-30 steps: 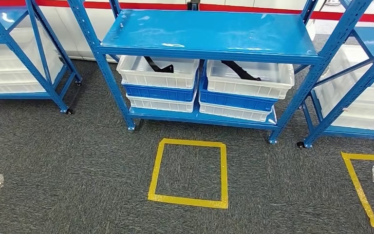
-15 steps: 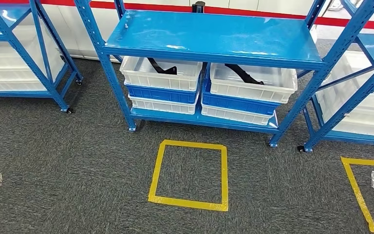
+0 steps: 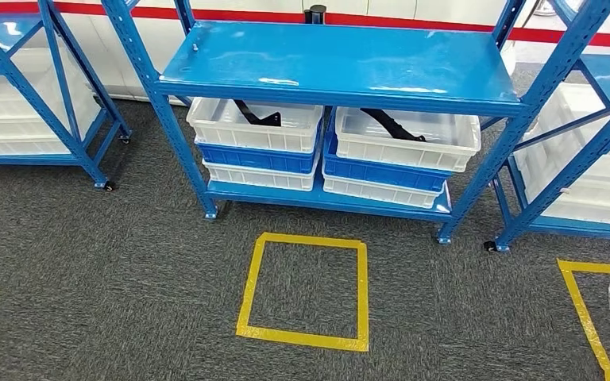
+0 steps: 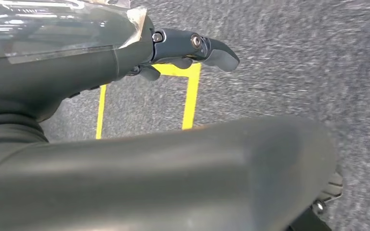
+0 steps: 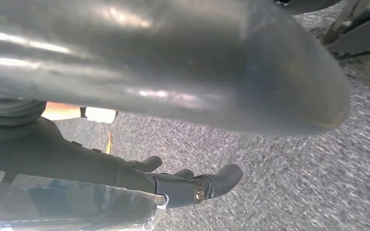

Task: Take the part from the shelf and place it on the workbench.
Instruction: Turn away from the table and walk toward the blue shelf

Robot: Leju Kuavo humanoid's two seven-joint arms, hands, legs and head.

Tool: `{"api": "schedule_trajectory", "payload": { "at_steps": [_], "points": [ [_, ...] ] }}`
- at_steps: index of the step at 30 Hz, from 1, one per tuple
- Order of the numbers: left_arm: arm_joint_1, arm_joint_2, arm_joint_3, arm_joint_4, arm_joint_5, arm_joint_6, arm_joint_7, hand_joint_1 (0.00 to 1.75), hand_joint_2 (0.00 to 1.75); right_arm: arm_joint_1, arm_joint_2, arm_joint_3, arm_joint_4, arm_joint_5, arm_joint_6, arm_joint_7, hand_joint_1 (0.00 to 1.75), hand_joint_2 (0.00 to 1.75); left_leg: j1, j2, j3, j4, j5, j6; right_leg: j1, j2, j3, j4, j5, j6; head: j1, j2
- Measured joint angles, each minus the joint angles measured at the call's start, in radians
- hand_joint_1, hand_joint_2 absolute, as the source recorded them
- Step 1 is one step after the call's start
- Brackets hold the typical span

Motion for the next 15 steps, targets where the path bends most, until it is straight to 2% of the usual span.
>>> {"api": "schedule_trajectory", "payload": {
  "at_steps": [1,3,5,6,7,9,10,11,12,14,15],
  "points": [
    [-0.001,0.000,0.000,0.000,0.000,0.000,0.000,0.00,0.00,-0.001,0.001,0.000,0.000,0.000,0.000,0.000,0.00,0.00,-0.004,0.002,0.016,-0.034,0.007,0.004,0.002,0.000,0.002,-0.001,-0.006,0.006,0.000,0.000],
    [-0.002,0.001,0.000,0.000,0.000,0.000,0.000,0.00,0.00,-0.002,0.002,0.000,0.000,0.000,0.000,0.000,0.00,0.00,-0.013,0.001,0.023,-0.049,-0.002,0.009,0.003,-0.002,0.005,-0.006,-0.014,0.019,0.000,0.000],
    [0.000,0.000,0.000,0.000,0.000,0.001,0.001,0.00,0.00,-0.003,0.002,0.000,0.000,0.000,0.000,0.000,0.00,0.00,-0.011,-0.002,0.036,-0.064,-0.001,0.019,0.002,-0.004,0.013,-0.005,-0.022,0.030,0.002,0.000],
    [0.000,0.000,0.000,0.000,0.000,0.001,0.001,0.00,0.00,-0.004,0.001,0.000,0.000,0.000,0.000,0.000,0.00,0.00,-0.009,-0.003,0.045,-0.073,0.000,0.025,0.003,-0.004,0.004,0.021,-0.034,0.031,0.004,0.000],
    [-0.001,0.000,0.000,0.000,0.000,0.002,0.001,0.00,0.00,-0.003,0.001,0.000,0.000,0.000,0.000,0.000,0.00,0.00,-0.007,-0.003,0.054,-0.080,-0.001,0.030,0.004,-0.003,-0.020,0.069,-0.053,0.029,0.005,0.000],
    [-0.002,0.000,0.000,0.000,0.000,0.003,0.002,0.00,0.00,-0.002,0.001,0.000,0.000,0.000,0.000,0.000,0.00,0.00,-0.011,-0.004,0.065,-0.082,-0.010,0.038,0.004,-0.001,-0.107,0.213,-0.099,0.023,0.007,0.000],
    [-0.002,0.000,0.000,0.000,0.000,0.003,0.002,0.00,0.00,-0.001,0.001,0.000,0.000,0.000,0.000,0.000,0.00,0.00,-0.013,-0.006,0.071,-0.082,-0.016,0.040,0.004,0.000,-0.146,0.266,-0.107,0.026,0.007,0.000],
    [-0.001,-0.001,0.000,0.000,0.000,0.003,0.002,0.00,0.00,0.001,0.000,0.000,0.000,0.000,0.000,0.001,0.00,0.00,-0.014,-0.009,0.078,-0.082,-0.023,0.040,0.003,0.000,-0.170,0.286,-0.099,0.033,0.007,0.000],
    [0.000,-0.001,0.000,0.000,0.000,0.003,0.002,0.00,0.00,0.003,-0.001,0.000,0.000,0.000,0.000,0.001,0.00,0.00,-0.014,-0.012,0.087,-0.081,-0.030,0.039,0.003,0.000,-0.172,0.262,-0.073,0.043,0.007,0.000],
    [0.001,-0.002,0.000,0.000,0.000,0.003,0.002,0.00,0.00,0.005,-0.002,0.000,0.000,0.000,0.000,0.002,0.00,0.00,-0.014,-0.017,0.105,-0.081,-0.046,0.034,0.000,0.000,-0.133,0.131,0.007,0.063,0.009,0.000],
    [0.000,-0.002,0.000,0.000,0.000,0.003,0.002,0.00,0.00,0.004,-0.003,0.000,0.000,0.000,0.000,0.001,0.00,0.00,-0.017,-0.019,0.112,-0.079,-0.056,0.029,0.000,0.000,-0.110,0.069,0.039,0.063,0.010,0.000]
  ]
}}
